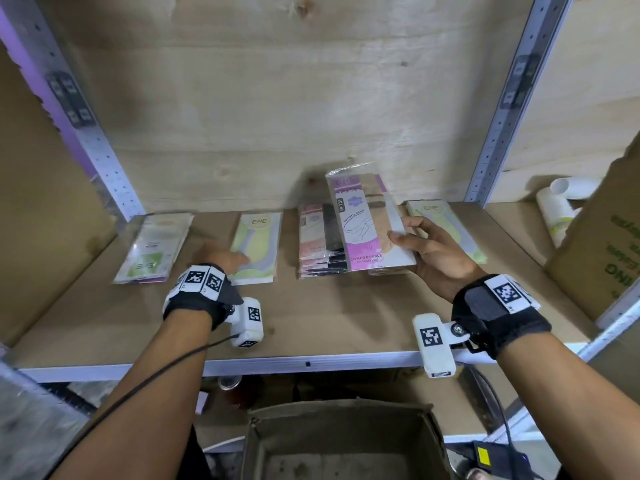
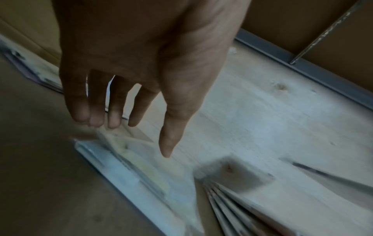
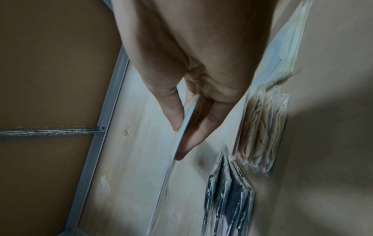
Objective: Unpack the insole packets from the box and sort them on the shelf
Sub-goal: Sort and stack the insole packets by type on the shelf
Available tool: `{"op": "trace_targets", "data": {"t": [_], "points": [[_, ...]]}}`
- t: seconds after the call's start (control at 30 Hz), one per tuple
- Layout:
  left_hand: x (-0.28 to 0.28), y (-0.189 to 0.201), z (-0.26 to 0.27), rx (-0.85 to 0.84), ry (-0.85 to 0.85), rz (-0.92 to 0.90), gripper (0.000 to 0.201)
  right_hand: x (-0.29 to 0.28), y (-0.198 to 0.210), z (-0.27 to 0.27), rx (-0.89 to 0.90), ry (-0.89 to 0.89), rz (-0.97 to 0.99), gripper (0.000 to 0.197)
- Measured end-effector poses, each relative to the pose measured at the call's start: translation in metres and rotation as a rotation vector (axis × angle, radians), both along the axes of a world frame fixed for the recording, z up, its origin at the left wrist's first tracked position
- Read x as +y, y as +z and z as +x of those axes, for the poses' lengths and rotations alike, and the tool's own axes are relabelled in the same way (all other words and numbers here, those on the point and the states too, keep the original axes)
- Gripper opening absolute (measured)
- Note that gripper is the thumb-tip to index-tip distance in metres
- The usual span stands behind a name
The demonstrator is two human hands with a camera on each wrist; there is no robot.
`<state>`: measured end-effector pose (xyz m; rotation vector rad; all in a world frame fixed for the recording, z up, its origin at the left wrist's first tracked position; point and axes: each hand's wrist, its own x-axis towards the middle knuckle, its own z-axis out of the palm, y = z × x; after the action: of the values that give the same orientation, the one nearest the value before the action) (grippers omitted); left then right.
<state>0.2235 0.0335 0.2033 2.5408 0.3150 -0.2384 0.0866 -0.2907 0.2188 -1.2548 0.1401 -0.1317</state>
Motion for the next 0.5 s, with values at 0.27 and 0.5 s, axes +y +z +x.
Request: {"op": "trace_targets", "data": {"t": [0.27,0.5], "points": [[0.010,0.004,-0.013,0.132,-0.106,-0.020,0.055,0.011,-0.003,0.002,0.019,0.009,0.002,0.028],[0.044,-0.004,0.000,0.055,-0.024,-0.127,0.038,0.029,-0.001,0.008,0.035,0.035,-0.053,0.021]]}}
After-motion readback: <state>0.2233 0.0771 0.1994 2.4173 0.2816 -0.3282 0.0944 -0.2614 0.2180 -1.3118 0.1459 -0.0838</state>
